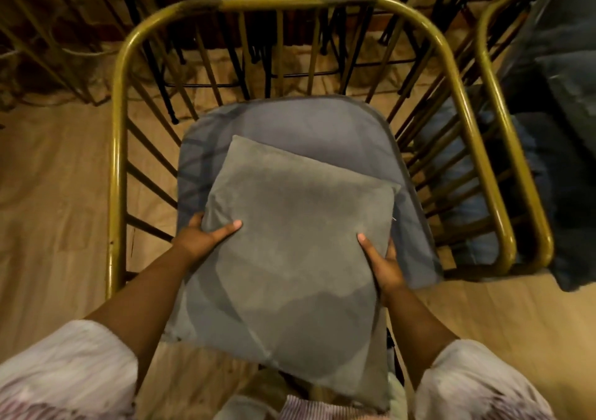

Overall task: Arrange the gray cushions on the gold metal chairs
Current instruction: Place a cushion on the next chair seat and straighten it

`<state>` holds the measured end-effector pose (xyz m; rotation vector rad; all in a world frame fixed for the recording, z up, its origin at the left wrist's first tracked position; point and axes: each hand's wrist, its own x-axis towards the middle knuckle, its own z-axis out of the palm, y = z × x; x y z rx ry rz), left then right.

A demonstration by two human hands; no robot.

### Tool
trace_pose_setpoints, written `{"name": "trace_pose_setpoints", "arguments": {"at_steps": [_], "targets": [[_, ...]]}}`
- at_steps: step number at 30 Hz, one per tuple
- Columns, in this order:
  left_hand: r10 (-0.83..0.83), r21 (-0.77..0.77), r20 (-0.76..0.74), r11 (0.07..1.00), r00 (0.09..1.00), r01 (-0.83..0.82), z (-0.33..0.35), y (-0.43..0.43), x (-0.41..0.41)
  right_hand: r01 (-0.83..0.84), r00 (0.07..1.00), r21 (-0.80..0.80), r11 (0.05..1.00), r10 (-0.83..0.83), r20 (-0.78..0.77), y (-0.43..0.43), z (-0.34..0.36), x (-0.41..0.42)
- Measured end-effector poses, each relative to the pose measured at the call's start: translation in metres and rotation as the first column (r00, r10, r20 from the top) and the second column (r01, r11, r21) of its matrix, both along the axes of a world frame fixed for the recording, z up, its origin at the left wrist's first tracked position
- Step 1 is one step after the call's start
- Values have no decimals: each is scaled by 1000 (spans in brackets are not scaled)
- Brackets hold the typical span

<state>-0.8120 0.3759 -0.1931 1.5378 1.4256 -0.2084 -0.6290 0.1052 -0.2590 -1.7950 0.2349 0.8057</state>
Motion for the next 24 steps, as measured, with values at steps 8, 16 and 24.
{"name": "trace_pose_setpoints", "arguments": {"at_steps": [8, 16, 24], "targets": [[75, -7, 74, 997, 994, -75, 22, -7, 0, -206, 972, 60, 977, 197, 129, 20, 49, 65], [222, 0, 176, 974, 959, -225, 12, -26, 38, -338, 932, 54, 940, 325, 161, 44, 63, 131], [255, -50, 117, 967, 960, -250, -33, -39, 44, -496, 861, -44, 867, 498, 106, 43, 16, 142]]}}
